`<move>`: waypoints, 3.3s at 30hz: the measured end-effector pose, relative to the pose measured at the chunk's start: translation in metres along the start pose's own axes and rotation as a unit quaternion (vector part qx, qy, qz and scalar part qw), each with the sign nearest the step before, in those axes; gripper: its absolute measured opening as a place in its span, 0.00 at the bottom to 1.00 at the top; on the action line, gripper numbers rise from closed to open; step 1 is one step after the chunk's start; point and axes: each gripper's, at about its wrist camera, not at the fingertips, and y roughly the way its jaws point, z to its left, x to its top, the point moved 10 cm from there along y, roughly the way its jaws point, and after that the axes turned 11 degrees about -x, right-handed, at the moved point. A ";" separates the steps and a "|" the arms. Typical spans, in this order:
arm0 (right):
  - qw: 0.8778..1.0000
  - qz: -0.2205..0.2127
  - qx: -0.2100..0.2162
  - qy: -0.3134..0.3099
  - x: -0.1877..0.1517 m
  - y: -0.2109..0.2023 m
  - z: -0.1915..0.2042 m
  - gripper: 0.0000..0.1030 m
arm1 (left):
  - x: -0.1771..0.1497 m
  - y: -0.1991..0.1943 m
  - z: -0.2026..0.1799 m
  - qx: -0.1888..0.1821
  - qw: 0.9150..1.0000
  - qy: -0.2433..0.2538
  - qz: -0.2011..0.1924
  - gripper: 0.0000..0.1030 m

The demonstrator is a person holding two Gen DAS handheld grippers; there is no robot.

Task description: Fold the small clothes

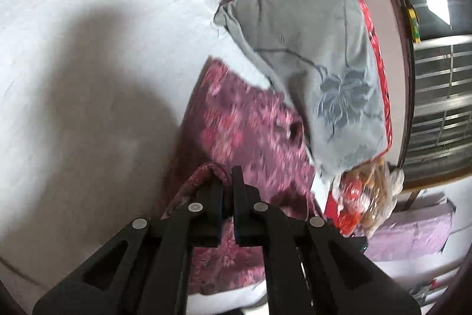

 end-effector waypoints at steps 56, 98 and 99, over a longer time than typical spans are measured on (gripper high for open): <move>0.957 -0.024 -0.274 -0.095 0.074 0.107 -0.029 0.11 | 0.062 0.071 0.036 0.210 0.968 0.137 -0.017 0.11; 0.972 -0.100 -0.193 -0.091 0.022 0.007 -0.020 0.22 | -0.038 0.052 -0.036 0.181 0.957 0.223 -0.038 0.57; 0.972 -0.103 -0.189 -0.098 0.030 0.016 -0.009 0.22 | -0.031 0.061 -0.032 0.186 0.958 0.216 -0.038 0.57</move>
